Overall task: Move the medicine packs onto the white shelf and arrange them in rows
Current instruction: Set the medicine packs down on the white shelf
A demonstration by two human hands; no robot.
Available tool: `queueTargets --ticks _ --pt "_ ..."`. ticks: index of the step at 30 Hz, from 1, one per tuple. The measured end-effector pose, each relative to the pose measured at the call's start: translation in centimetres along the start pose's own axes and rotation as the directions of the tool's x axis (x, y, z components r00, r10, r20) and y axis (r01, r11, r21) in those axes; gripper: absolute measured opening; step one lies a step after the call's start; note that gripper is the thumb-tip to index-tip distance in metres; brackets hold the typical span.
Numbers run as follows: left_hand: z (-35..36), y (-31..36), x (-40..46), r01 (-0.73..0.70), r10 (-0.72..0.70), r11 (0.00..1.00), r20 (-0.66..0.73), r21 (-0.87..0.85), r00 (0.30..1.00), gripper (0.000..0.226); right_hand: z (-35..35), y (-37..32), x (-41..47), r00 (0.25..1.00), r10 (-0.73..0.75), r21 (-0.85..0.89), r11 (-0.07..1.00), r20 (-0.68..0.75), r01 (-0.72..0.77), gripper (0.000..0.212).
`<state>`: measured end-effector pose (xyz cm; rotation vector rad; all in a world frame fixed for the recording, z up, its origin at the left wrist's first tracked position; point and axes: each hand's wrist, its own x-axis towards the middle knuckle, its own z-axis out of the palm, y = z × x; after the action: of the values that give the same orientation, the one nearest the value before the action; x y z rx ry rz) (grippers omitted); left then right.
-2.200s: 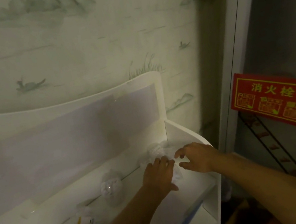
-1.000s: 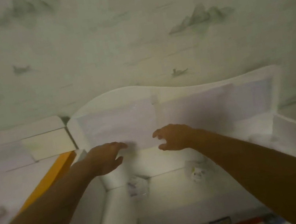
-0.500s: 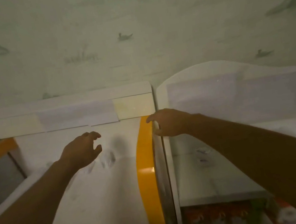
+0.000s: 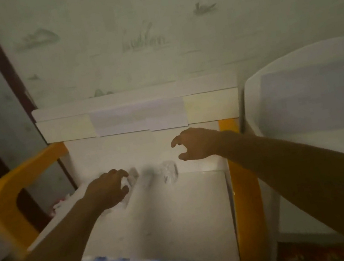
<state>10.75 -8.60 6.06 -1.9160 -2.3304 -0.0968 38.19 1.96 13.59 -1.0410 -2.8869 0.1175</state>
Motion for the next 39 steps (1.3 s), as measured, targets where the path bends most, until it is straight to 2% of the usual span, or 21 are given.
queueTargets --ticks 3,9,13,20,25,32,35,39 --pt "0.0 -3.3 0.8 0.013 -0.016 0.997 0.041 0.077 0.999 0.043 1.1 -0.2 3.4 0.999 -0.024 0.118 0.993 0.027 0.02 0.047" --pt "0.7 -7.8 3.0 0.061 -0.07 0.99 0.066 0.126 0.995 0.044 3.4 -1.1 9.4 0.997 -0.043 0.174 0.984 0.068 0.03 0.048" --pt "3.2 -8.0 4.2 -0.042 0.025 0.991 0.127 0.129 0.992 0.044 5.5 -1.5 12.6 0.981 -0.016 0.1 0.995 0.192 -0.003 0.052" --pt "5.1 -10.2 10.0 -0.123 0.113 0.992 0.185 0.041 0.976 0.054 8.2 -1.3 15.7 0.969 0.183 0.095 0.975 0.168 -0.2 0.049" --pt "6.7 -11.0 13.4 -0.218 0.235 0.969 0.161 -0.119 0.958 0.067 11.0 -0.7 15.7 0.913 0.341 0.073 0.928 0.224 -0.365 0.061" --pt "9.2 -9.1 15.8 -0.285 0.318 0.937 0.151 -0.201 0.936 0.075 14.0 -0.5 16.7 0.882 0.422 0.135 0.881 0.21 -0.454 0.081" --pt "10.1 -8.9 17.0 -0.262 0.302 0.948 0.246 -0.181 0.921 0.082 15.7 -0.8 17.6 0.871 0.465 0.15 0.861 0.156 -0.487 0.086" --pt "10.5 -8.8 17.4 -0.362 0.394 0.918 0.257 -0.161 0.882 0.065 16.9 -1.4 17.8 0.84 0.529 0.124 0.831 0.123 -0.542 0.085"
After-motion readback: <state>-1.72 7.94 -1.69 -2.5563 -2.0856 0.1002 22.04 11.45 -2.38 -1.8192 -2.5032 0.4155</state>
